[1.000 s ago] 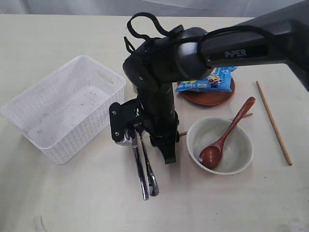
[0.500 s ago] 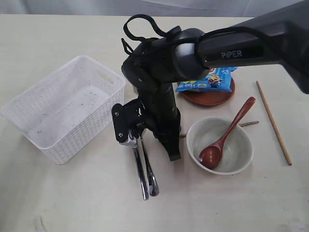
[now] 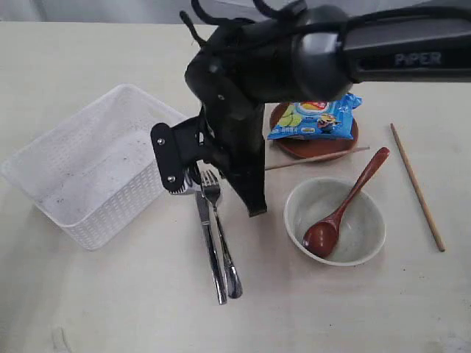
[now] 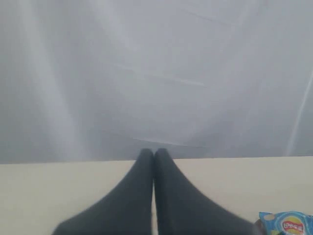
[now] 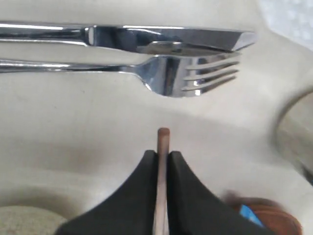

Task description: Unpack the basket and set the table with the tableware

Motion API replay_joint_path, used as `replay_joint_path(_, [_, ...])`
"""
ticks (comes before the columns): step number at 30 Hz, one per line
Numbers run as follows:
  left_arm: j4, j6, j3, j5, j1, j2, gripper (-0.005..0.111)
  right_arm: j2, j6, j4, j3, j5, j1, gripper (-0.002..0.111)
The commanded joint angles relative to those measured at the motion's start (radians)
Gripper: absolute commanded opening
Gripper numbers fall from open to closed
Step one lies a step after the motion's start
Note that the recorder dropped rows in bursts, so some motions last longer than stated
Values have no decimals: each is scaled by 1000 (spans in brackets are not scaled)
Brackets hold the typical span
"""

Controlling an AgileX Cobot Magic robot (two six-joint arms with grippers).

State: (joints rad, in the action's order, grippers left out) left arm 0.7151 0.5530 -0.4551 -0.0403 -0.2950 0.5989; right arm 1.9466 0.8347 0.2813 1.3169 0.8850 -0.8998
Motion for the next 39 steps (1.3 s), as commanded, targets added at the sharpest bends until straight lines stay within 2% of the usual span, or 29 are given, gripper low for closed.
replay_joint_path(1, [-5, -5, 5, -10, -7, -6, 0, -90, 0, 35, -4, -16, -1, 0])
replay_joint_path(3, [-5, -5, 5, -10, -7, -6, 0, -135, -5, 46, -4, -14, 2, 0])
replay_joint_path(7, [-5, -1, 5, -7, -7, -6, 0, -203, -161, 226, -4, -14, 9, 0])
replay_joint_path(15, [-5, -1, 5, -3, -7, -6, 0, -279, -165, 199, -4, 101, 29, 0])
replay_joint_path(22, [-5, -3, 5, 0, -7, -6, 0, -401, -130, 155, -25, 166, 145, 0])
replay_joint_path(25, [-5, -3, 5, 1, -7, -6, 0, -480, 18, -13, -69, 174, 178, 0])
replay_joint_path(27, [-5, -3, 5, 1, -7, -6, 0, -536, 162, -51, -120, 184, 164, 0])
replay_joint_path(33, [-5, -3, 5, 5, -7, -6, 0, -630, 532, -51, -288, 175, 51, 0])
replay_joint_path(39, [-3, -3, 5, 5, -7, -6, 0, -635, 842, 34, -503, -3, -70, 0])
